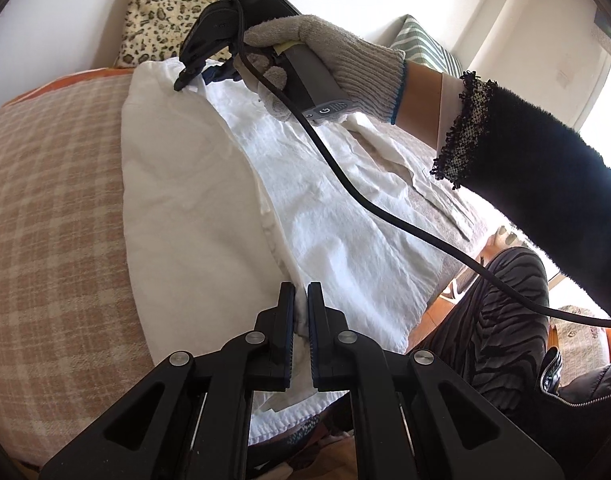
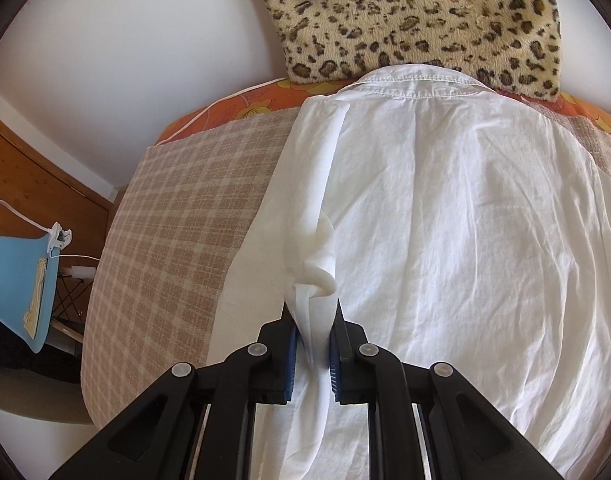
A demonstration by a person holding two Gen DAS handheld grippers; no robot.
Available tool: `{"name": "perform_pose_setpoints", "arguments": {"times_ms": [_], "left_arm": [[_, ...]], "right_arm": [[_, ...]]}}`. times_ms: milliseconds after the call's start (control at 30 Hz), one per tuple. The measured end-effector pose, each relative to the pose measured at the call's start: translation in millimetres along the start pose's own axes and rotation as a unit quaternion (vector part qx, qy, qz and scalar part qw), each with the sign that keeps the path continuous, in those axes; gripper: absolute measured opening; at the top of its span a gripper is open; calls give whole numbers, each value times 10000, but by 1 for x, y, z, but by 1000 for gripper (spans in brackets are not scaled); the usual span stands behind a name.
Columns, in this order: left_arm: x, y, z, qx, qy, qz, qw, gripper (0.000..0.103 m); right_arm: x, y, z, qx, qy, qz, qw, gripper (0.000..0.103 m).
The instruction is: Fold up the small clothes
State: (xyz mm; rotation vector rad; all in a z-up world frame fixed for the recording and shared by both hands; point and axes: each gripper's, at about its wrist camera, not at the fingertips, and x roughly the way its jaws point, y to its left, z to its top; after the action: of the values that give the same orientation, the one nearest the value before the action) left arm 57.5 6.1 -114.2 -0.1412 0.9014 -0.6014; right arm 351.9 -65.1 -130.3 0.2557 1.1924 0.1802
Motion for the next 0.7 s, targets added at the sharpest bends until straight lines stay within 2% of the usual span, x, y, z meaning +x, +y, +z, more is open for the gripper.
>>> {"name": "perform_pose_setpoints", "arguments": {"times_ms": [133,233,267,333,367,400,433,500,567,633,700], "left_arm": [[7,-3,-2,59,149,-6,9999,5],[4,-8,-3,54,320,-102,9994,17],[-1,-10,-3,-14,323,-218,9992,17],[-18,-12,-5,-54,140,-402,9991,20],[-28,-12,-5,54,-18,-339,9994,23],[-38,-12,-5,165,-196,-129,9996,34],[-47,-7,-5,197,-360,98,9991,39],[-56,11,-5,-53,-411,282,9987,38],[-54,36,-6,-552,-315,331,9974,38],[-46,54,-11,-944,-108,401,9947,38],[-36,61,-18,-1137,62,385,9927,38]], "right_arm": [[8,-7,-5,-31,50,-148,9999,12],[13,-9,-6,-72,61,-204,9997,12],[14,-9,-7,-96,64,-235,9997,12],[17,-9,-8,-125,68,-278,9995,12],[18,-9,-8,-141,73,-293,9994,13],[18,-9,-9,-156,86,-296,9994,15],[19,-10,-9,-159,108,-278,9994,16],[18,-13,-9,-116,133,-221,9996,20],[16,-16,-10,-90,118,-210,9997,26],[12,-15,-12,-175,82,-331,9993,30],[8,-10,-14,-386,49,-587,9975,33]]}}
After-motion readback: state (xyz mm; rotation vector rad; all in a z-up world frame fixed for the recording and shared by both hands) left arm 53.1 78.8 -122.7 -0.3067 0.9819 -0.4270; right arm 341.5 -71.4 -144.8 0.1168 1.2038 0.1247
